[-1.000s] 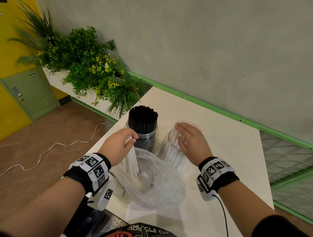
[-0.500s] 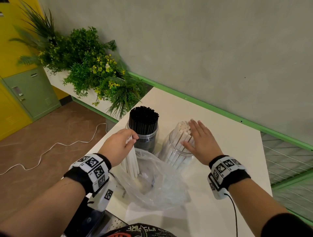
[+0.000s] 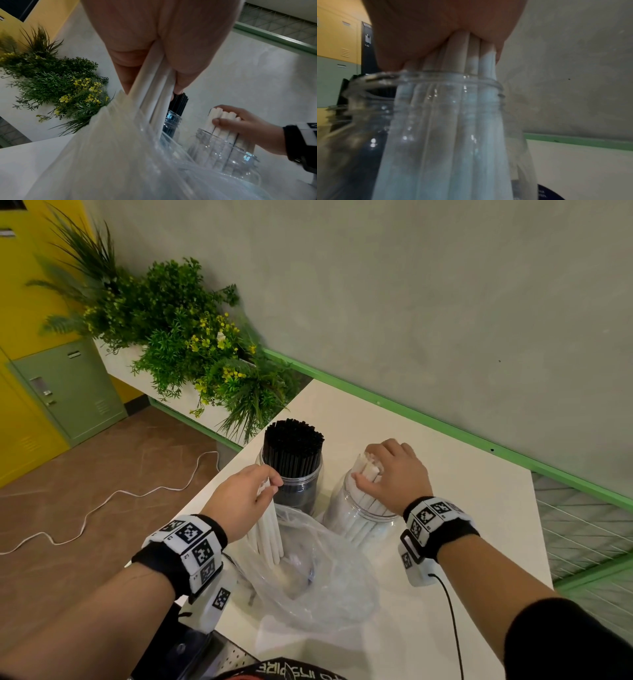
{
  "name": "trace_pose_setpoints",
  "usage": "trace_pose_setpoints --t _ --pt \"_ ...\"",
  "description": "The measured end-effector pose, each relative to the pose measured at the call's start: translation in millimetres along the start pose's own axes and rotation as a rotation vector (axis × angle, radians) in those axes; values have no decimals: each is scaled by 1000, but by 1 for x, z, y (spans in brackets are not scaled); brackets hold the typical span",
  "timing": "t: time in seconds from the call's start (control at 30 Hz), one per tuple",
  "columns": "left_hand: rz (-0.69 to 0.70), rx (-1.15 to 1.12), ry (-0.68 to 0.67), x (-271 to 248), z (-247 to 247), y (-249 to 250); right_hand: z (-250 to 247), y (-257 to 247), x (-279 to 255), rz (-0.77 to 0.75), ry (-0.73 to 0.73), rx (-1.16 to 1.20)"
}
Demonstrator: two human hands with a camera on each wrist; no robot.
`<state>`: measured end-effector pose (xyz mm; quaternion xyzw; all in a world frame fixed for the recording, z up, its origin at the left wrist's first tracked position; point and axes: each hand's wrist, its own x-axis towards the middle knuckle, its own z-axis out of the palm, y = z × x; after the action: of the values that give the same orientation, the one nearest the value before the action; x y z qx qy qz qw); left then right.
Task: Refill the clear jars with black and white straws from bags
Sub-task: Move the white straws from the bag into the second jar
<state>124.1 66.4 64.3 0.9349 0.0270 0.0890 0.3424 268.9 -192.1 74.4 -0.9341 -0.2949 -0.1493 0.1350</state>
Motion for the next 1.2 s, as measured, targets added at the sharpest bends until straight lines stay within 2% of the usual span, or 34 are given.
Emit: trace_pose_setpoints --t 0.07,0.1,0.23,0.37,0.47,0.63,0.8,0.87,0.93,1.0,1.1,1.2 --pt "-1 -2 4 0 0 0 0 3 0 -11 172 36" --pt "-1 0 6 0 0 -1 -1 4 0 8 187 24" --pt "-1 2 5 1 -1 -1 -3 13 8 119 -57 -63" --pt "-4 -7 6 1 -2 2 -5 13 17 48 -58 -14" --pt "-3 -4 3 1 -3 1 -2 9 18 36 -150 -43" --pt "-4 -3 4 0 -4 1 -6 9 20 193 -20 193" --pt "-5 -4 0 0 -4 1 -2 17 24 103 -255 99" --pt "-2 -5 0 0 -4 1 -2 18 23 68 -220 93" --pt "-1 -8 1 -1 -4 2 1 17 20 -32 -128 26" --pt "3 -6 1 -1 -5 2 2 16 17 -85 -131 -15" --pt "9 2 1 -1 -5 1 0 14 19 -29 -187 38" --pt "11 -3 -1 -1 -5 0 -1 12 20 18 -26 205"
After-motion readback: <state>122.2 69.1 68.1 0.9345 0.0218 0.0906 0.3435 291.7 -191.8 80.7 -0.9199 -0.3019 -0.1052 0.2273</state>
